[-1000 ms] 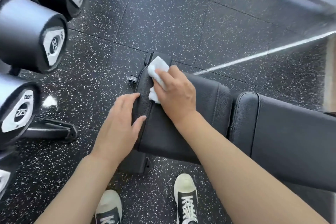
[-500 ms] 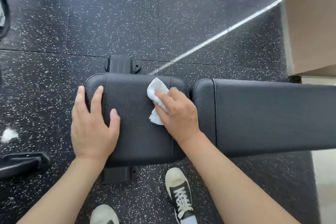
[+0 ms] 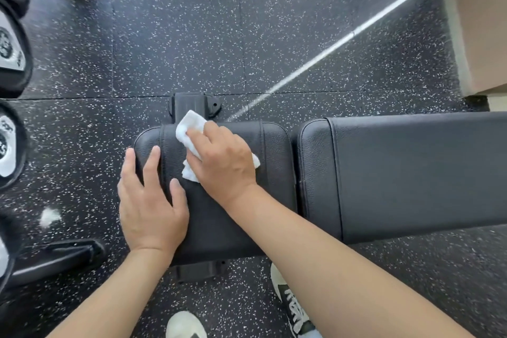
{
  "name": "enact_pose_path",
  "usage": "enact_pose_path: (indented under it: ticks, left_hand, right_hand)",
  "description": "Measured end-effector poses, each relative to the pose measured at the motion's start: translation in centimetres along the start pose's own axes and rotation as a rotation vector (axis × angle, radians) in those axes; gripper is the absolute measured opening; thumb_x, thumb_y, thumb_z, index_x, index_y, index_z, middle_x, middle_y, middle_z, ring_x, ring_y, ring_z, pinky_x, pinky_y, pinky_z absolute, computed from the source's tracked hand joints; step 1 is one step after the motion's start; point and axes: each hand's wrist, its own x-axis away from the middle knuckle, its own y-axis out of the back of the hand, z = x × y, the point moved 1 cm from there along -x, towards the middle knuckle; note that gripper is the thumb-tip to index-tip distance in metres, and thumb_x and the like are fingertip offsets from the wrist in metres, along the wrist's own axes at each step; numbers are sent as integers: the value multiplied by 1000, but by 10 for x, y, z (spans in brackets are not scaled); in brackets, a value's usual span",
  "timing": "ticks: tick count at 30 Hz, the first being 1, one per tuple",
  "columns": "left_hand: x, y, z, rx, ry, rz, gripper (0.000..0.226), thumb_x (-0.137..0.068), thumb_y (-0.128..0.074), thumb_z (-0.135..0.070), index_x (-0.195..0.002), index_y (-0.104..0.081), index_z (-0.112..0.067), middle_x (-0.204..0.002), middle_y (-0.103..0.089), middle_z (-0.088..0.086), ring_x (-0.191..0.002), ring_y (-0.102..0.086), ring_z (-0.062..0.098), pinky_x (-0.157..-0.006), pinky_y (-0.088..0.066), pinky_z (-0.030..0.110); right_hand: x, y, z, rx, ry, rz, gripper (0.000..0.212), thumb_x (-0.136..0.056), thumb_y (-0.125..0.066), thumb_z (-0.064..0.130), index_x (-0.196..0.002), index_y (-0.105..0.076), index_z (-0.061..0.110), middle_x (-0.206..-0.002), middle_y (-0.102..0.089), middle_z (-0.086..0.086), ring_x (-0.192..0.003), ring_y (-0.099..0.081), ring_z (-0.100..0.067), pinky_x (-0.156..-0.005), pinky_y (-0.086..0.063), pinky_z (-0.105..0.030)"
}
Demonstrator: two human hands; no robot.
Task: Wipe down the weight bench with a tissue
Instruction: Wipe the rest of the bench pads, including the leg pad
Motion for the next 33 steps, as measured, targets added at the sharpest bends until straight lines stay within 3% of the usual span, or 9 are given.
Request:
enact_pose_path:
  ticks: [18,26,33]
  left_hand:
    - [-3,-5,5,-73,-34,-36,67,-91,-47,-38,-155,-41,-21,-166,-26,13,-134,-43,40,-98,-49,56]
    - [-2,-1,1,-65,-13,-48,66,-90,-47,-40,-153,-45,-22,-166,-28,12,-129,-47,40,-95,-50,53]
    - [-1,1,1,-42,-14,-62,64,-89,-52,-39,-149,-49,-18,-163,-32,15,-128,-49,39,-98,-50,51]
  right_hand:
    - [-11,-31,13,-115,88,-111,14,-90,-63,29,-93,-70,18,-79,-50,-1,-68,-44,-24,-56,-36,-39]
    - [-13,-25,13,-148,136,-47,15,-88,-63,25,-96,-73,17,-78,-51,-2,-68,-46,-24,-57,-39,-39]
    - [-20,-24,12,-26,250,60,20,-88,-60,29,-102,-67,17,-82,-52,-1,-69,-49,-25,-57,-37,-37]
